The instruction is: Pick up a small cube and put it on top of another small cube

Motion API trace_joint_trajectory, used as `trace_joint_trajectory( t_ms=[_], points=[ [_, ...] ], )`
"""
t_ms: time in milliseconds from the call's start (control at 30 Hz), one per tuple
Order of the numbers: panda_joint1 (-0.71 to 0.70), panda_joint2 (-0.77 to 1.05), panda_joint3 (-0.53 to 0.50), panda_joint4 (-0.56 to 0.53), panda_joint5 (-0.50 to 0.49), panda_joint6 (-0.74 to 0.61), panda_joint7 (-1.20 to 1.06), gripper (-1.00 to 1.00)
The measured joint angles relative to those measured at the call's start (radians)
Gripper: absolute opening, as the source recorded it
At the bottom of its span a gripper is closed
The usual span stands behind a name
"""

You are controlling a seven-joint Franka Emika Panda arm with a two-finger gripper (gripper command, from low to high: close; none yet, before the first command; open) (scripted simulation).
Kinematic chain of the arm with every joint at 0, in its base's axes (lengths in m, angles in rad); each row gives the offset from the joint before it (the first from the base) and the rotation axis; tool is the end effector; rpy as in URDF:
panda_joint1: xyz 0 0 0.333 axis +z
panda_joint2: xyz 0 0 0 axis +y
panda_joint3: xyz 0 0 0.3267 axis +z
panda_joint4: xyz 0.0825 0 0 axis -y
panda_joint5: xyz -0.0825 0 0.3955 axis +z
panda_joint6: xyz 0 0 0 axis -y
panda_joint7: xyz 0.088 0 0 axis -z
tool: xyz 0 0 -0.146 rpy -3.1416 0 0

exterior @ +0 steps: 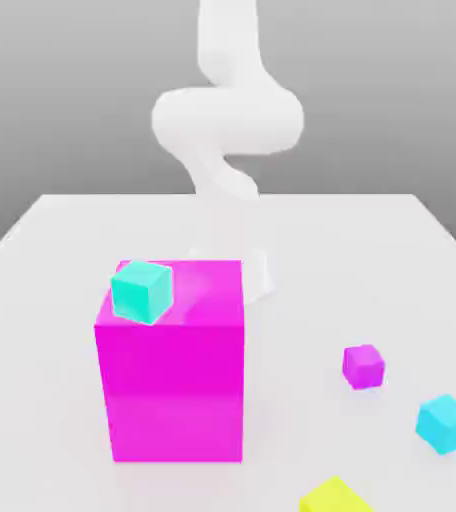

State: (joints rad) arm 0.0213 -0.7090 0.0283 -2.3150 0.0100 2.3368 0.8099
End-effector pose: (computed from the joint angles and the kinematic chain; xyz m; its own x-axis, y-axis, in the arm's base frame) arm 0.4105 0.0239 0.6531 0.5437 -0.6979 0.4663 -0.5095 -0.7159 -0.4775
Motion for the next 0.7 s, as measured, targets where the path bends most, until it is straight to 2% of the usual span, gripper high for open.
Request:
trace_joint_trajectory(
  t_ms=[400, 700],
  points=[
    [0.096, 0.437, 0.172, -0.073, -0.001, 0.178, 0.084, 0.0],
    [0.212, 0.77, 0.269, -0.126, -0.108, 0.308, 0.223, 0.0]
  ],
)
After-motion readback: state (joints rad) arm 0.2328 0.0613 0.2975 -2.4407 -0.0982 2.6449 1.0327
